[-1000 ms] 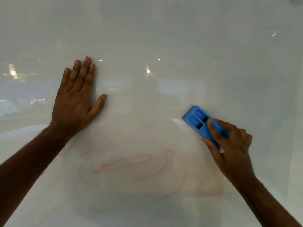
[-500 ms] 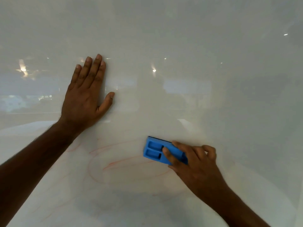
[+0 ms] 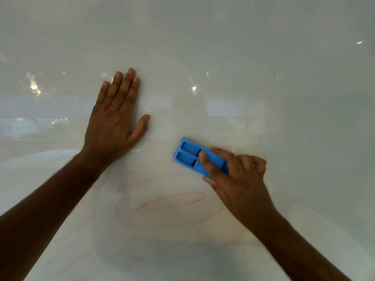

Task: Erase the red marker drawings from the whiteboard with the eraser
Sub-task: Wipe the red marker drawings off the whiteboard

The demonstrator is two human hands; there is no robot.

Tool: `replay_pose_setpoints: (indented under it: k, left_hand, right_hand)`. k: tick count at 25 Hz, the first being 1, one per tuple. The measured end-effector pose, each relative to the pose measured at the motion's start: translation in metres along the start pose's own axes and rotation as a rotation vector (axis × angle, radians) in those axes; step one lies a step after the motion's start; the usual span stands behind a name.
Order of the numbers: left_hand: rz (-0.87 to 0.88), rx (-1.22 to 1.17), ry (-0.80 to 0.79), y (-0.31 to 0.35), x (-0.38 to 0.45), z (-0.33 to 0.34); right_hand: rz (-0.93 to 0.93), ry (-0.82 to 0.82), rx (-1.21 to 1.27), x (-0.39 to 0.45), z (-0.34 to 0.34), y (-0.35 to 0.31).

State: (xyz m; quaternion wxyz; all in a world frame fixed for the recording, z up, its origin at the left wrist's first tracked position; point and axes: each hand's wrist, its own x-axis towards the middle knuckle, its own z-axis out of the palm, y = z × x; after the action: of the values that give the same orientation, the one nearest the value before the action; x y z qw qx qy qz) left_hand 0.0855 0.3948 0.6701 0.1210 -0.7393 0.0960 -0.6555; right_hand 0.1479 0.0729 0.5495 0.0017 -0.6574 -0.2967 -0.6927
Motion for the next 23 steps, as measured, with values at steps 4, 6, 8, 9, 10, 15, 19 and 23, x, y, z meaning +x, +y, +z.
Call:
replay_pose_setpoints:
  k: [4, 6, 8, 9, 10, 15, 19, 23]
  left_hand:
    - [0.004, 0.0, -0.007, -0.002, 0.0, 0.001]
    - [0.004, 0.002, 0.002, -0.002, 0.0, 0.002]
    - [0.003, 0.001, 0.008, -0.001, -0.001, 0.002]
    - [0.001, 0.003, 0.008, -0.001, -0.001, 0.003]
    - [-0.002, 0.004, 0.007, -0.001, -0.002, 0.003]
    - [0.019, -0.014, 0.015, -0.002, 0.0, 0.0]
    - [0.049, -0.038, -0.004, -0.006, -0.001, -0.001]
    - [0.247, 0.035, -0.077, -0.042, -0.003, -0.016]
  right_hand:
    - [-0.178, -0.05, -0.035, -0.046, -0.008, 0.012]
    - [-0.162, -0.031, -0.065, -0.046, -0.015, 0.035]
    - [-0.076, -0.01, -0.069, -0.028, -0.021, 0.055]
    - [-0.026, -0.007, -0.06, -0.015, -0.021, 0.058]
    - [0.025, 0.001, -0.043, -0.001, -0.019, 0.055]
    - [0.03, 0.02, 0.012, 0.03, 0.006, -0.021]
    - [-0.108, -0.062, 0.007, -0.012, 0.002, -0.048]
    - [-0.163, -0.105, -0.072, -0.029, -0.015, -0.016]
